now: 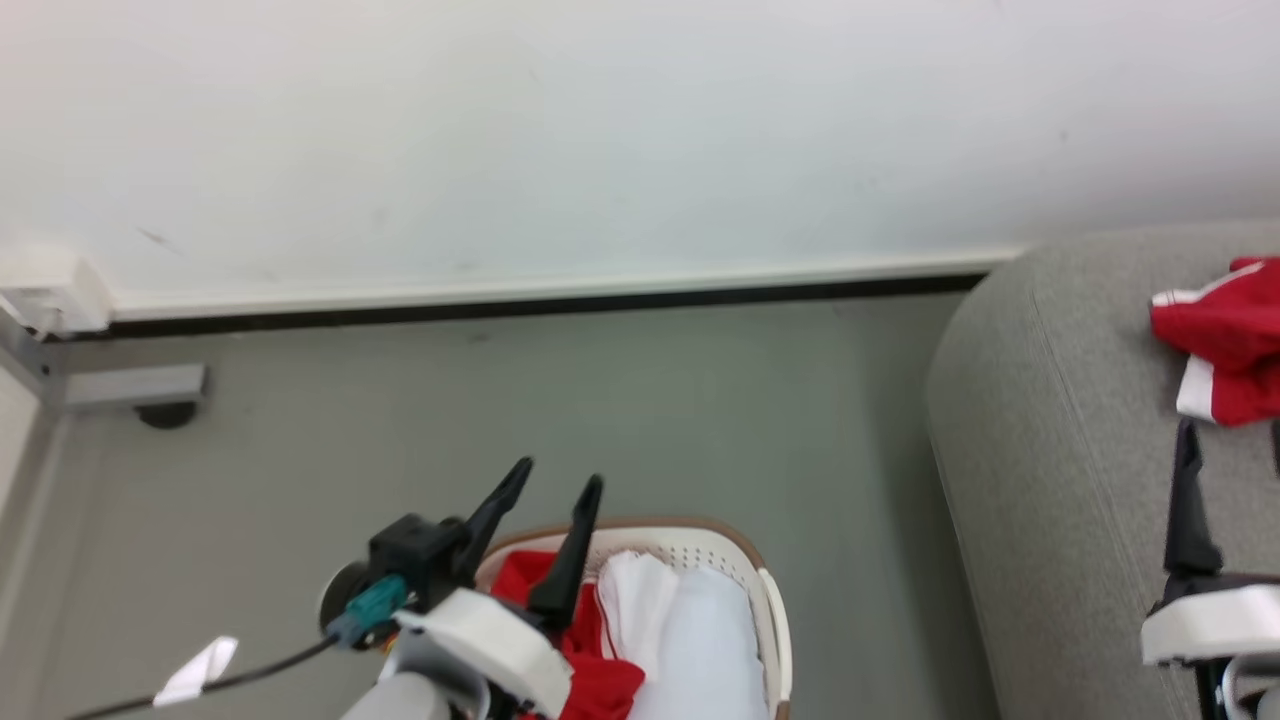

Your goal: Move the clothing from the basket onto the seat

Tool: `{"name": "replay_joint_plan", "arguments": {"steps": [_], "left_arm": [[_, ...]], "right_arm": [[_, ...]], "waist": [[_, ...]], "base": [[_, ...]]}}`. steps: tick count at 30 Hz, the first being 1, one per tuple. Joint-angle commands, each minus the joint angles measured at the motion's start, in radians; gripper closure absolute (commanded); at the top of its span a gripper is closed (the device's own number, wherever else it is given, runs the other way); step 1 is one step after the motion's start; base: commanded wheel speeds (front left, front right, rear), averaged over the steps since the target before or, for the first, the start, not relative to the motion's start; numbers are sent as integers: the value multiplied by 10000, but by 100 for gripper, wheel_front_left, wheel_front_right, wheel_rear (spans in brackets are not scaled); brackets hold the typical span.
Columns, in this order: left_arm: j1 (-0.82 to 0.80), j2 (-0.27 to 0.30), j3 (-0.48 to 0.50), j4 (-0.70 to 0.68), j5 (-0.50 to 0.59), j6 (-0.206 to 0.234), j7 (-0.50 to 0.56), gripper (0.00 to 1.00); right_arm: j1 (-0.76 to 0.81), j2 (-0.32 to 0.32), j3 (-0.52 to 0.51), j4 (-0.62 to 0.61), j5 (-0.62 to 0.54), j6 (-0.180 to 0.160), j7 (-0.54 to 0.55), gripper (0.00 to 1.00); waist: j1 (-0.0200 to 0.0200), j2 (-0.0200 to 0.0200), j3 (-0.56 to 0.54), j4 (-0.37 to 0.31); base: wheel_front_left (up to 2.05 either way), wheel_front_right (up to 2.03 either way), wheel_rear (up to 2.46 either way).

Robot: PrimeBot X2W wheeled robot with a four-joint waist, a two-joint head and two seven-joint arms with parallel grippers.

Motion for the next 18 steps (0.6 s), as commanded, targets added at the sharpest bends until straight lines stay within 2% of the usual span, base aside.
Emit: {"name": "replay_joint_plan", "arguments": {"steps": [1, 4, 8, 18], "left_arm": [[599, -41, 517, -49, 303, 20, -5, 0], [1131, -166, 963, -72, 469, -10, -4, 0], [2214, -439, 2014, -115, 1013, -195, -7, 0], [3582, -1041, 3800, -131, 1761, -635, -6, 0]], "right_arm": [[537, 54, 228, -229, 163, -25, 9, 0], [926, 102, 462, -357, 232, -25, 10, 0], [1780, 129, 1152, -506, 512, -25, 9, 0], [2786, 117, 1646, -371, 1205, -25, 8, 0]], "waist": [[3, 1, -696, 476], [3, 1, -956, 572], [3, 1, -1372, 761], [3, 1, -1827, 790]], "base": [[0, 0, 0], [0, 0, 0], [0, 0, 0], [0, 0, 0]]}}
